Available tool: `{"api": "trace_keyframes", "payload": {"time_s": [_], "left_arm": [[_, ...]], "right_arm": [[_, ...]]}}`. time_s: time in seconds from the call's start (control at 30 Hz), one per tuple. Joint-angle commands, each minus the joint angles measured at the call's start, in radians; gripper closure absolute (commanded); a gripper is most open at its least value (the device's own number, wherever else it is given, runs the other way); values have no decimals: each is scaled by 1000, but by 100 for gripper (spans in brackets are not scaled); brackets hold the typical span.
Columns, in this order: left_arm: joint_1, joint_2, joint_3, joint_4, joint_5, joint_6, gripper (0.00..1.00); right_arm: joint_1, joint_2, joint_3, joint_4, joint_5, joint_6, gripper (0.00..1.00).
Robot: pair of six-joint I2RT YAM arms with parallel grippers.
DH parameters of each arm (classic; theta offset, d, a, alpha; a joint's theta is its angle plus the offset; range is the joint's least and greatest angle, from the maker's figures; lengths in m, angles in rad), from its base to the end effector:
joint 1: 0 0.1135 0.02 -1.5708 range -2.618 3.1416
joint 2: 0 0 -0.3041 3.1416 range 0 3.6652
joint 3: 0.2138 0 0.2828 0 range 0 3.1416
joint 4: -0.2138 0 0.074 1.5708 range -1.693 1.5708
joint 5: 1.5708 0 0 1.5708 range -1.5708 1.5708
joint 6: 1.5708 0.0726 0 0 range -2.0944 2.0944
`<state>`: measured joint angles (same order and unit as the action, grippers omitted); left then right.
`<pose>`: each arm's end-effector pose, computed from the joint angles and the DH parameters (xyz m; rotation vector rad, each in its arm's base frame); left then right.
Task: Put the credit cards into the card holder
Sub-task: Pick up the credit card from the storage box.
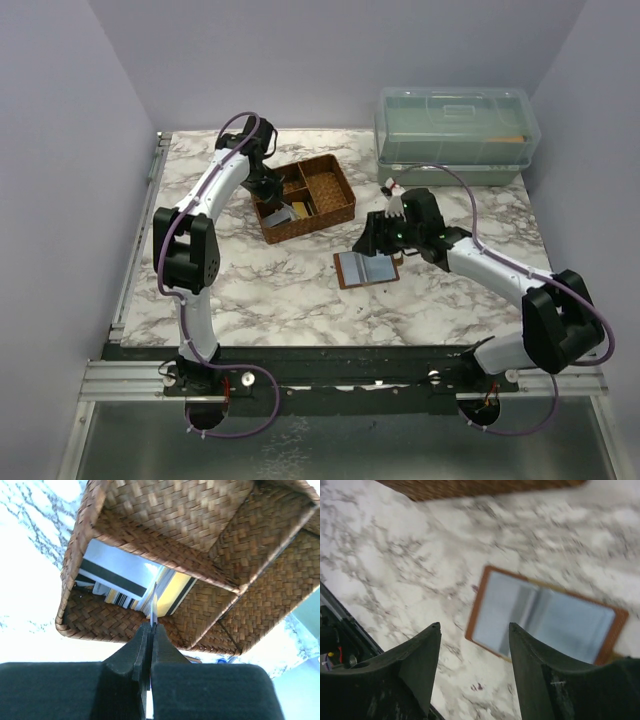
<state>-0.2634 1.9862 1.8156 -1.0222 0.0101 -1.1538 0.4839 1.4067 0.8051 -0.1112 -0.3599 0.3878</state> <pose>0.4626 -0.1255 0.2677 -1.2199 2.5631 -0.3642 0.2886 0.1806 0.2137 -0.3111 2.3601 0.8493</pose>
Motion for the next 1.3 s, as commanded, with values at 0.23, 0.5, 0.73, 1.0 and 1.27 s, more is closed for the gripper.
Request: {"api": "trace_keyframes", "payload": {"time_s": [0.23,0.5,0.73,1.0,1.27], "left_arm": [[67,11,-2,-96,144,-66,100],[120,-7,-31,-95,229,-77,100],[129,-10,-36,-90,273,-80,100],[130,-30,-63,-49,323,-80,100],[132,-134,-97,121,232,121,41]], "right_arm": [[131,268,297,359,-46,-105,38],[218,477,478,408,32,-237,40],[254,601,590,400,127,-326,47],[257,648,621,414,143,-319,84],[196,573,552,467,-18,-177,100]]}}
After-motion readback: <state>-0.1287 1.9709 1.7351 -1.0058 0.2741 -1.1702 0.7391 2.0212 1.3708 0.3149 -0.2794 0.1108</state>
